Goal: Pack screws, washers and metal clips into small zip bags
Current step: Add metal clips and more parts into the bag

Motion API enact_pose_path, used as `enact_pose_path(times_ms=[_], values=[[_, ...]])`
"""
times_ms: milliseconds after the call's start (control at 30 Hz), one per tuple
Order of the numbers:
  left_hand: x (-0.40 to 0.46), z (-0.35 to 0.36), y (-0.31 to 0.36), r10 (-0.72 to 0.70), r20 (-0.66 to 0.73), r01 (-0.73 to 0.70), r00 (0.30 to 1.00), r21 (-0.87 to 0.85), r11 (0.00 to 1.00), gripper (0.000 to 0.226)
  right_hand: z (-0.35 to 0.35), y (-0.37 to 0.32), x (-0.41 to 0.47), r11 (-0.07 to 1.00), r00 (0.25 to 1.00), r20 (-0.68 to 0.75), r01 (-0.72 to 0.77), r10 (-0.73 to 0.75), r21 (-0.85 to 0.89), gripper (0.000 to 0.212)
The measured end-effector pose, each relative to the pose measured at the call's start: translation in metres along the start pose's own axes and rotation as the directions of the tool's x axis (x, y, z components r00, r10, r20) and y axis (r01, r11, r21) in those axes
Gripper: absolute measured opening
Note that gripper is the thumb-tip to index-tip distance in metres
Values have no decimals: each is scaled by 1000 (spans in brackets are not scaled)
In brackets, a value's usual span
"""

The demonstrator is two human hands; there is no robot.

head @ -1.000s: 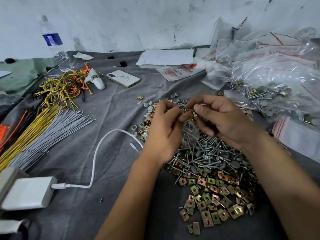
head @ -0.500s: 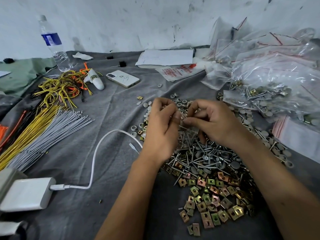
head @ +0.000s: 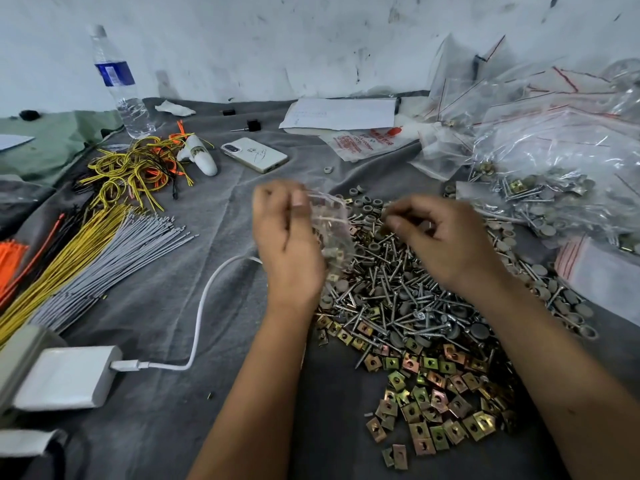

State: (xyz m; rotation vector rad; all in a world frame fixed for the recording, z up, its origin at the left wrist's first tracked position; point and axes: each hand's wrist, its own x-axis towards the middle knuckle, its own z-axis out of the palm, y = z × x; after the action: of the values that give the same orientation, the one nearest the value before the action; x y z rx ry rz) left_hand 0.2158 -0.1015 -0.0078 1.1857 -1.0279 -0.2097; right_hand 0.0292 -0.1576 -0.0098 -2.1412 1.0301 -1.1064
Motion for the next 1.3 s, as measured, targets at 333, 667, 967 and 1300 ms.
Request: enact_pose_path(times_ms=[333, 667, 967, 1300], values=[[20, -26, 11, 136, -530, -229, 837, -114, 967, 28, 30, -20, 14, 838, 905, 410, 308, -113, -450, 33], [20, -26, 1, 321, -287, -253, 903, 248, 935, 22, 26, -13, 12, 842, 911, 404, 282, -84, -460, 24], [14, -19, -6, 36, -107, -28, 994, 80, 996, 21, 5, -10, 3, 994, 999, 36, -8, 12, -107, 20], [0, -4, -8, 38, 476, -137, 879, 176, 975, 26, 3, -8, 3, 934, 993, 40, -119, 111, 336, 14]])
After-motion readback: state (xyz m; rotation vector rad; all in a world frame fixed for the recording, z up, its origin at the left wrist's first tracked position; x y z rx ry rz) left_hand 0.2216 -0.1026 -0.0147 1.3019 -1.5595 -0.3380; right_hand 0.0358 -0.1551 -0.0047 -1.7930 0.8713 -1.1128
